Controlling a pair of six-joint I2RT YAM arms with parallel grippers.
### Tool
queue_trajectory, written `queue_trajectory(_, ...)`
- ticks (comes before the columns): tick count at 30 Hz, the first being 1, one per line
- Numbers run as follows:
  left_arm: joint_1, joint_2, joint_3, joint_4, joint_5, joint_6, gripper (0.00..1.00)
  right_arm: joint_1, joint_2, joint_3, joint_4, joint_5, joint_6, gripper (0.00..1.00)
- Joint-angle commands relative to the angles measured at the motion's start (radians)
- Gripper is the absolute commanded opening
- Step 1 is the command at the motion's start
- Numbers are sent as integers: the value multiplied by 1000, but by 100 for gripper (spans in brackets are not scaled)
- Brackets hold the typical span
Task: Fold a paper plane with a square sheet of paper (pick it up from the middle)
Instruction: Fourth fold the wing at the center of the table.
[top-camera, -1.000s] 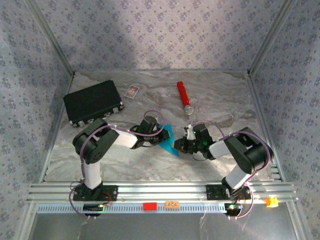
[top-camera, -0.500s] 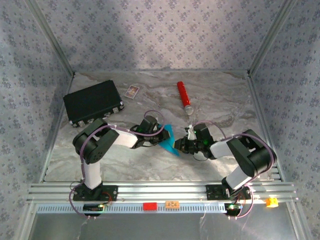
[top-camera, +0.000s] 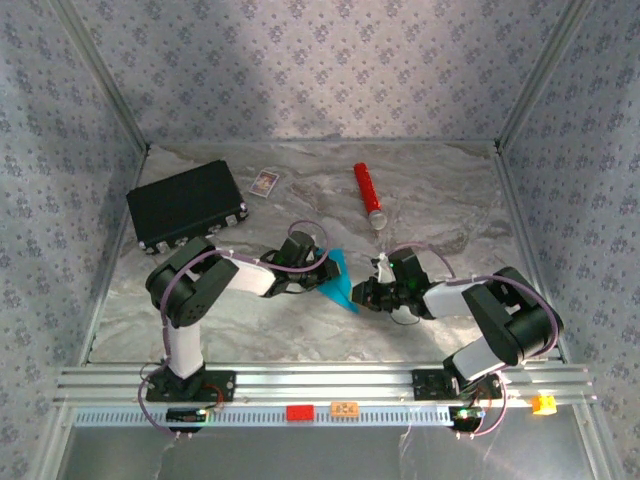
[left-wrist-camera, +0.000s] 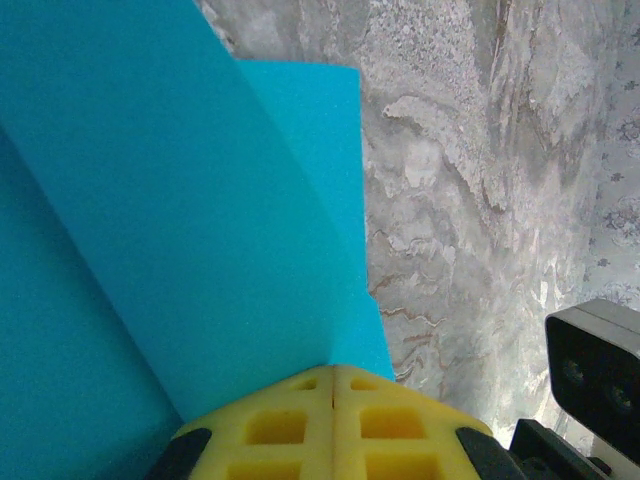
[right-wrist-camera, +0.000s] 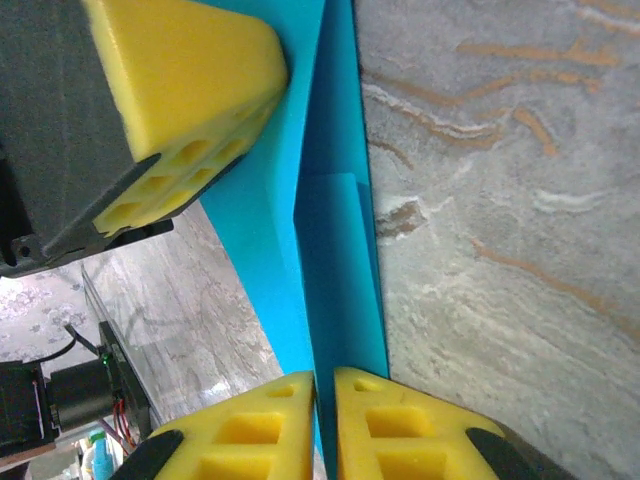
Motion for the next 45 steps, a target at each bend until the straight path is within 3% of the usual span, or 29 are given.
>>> queue_trajectory(1,9,38,-1,-41,-16,-1,1,8,15,-22,-97,4,-18,13)
queue_trajectory(15,11,35,-7,-37,-20,-5,1,20,-46,-37,-173,33,-37,20)
queue_trajectory(22,11,34,-9,-35,-18,-6,1,26,-46,-63,-179,66,-36,11)
queue_trajectory(31,12,32,-14,-30,-19,-9,1,31,-77,-75,-189,64,-22,17)
queue_trajectory(40,10,34,-17,-27,-17,-11,0,39,-87,-103,-199,78,-12,9)
queue_trajectory(45,10,35,-15,-29,-16,-11,0,39,-111,-103,-221,82,-11,12)
